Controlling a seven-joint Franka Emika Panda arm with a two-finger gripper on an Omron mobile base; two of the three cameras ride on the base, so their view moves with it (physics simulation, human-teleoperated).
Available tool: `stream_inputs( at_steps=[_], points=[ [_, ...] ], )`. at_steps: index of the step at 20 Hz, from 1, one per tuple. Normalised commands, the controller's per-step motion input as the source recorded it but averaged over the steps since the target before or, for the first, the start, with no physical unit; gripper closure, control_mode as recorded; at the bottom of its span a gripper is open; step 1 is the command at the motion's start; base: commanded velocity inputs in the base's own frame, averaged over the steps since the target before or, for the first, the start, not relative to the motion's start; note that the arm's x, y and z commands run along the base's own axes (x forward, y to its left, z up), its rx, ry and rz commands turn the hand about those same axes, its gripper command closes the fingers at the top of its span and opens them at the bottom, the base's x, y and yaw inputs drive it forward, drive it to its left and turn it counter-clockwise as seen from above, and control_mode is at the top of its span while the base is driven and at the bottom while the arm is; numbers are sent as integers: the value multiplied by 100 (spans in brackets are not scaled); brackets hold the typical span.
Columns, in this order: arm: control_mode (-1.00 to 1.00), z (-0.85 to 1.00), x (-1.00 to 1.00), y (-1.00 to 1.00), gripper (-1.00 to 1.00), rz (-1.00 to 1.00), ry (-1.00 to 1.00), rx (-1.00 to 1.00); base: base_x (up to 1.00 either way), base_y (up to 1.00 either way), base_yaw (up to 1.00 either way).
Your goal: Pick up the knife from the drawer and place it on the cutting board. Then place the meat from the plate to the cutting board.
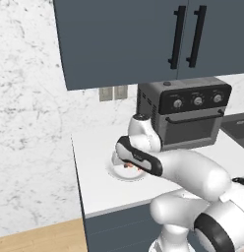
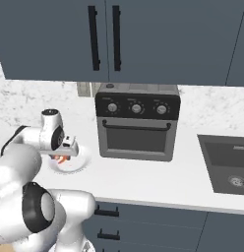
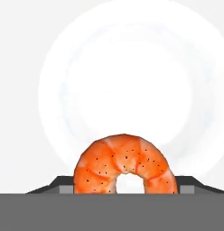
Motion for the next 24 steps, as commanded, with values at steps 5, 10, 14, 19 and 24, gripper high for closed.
stream_inputs(
  at_steps=[5,10,14,19,24],
  points=[
    [-100,77,-73,-20,100,0,-5,-1,0,0,0],
    [-100,61,-63,-19,100,0,-2,0,0,0,0],
    [-100,51,-61,-21,100,0,0,0,0,0,0],
    [100,17,-22,-11,100,0,0,0,-36,-26,0],
    [100,0,0,0,100,0,0,0,-56,-78,0]
  ],
)
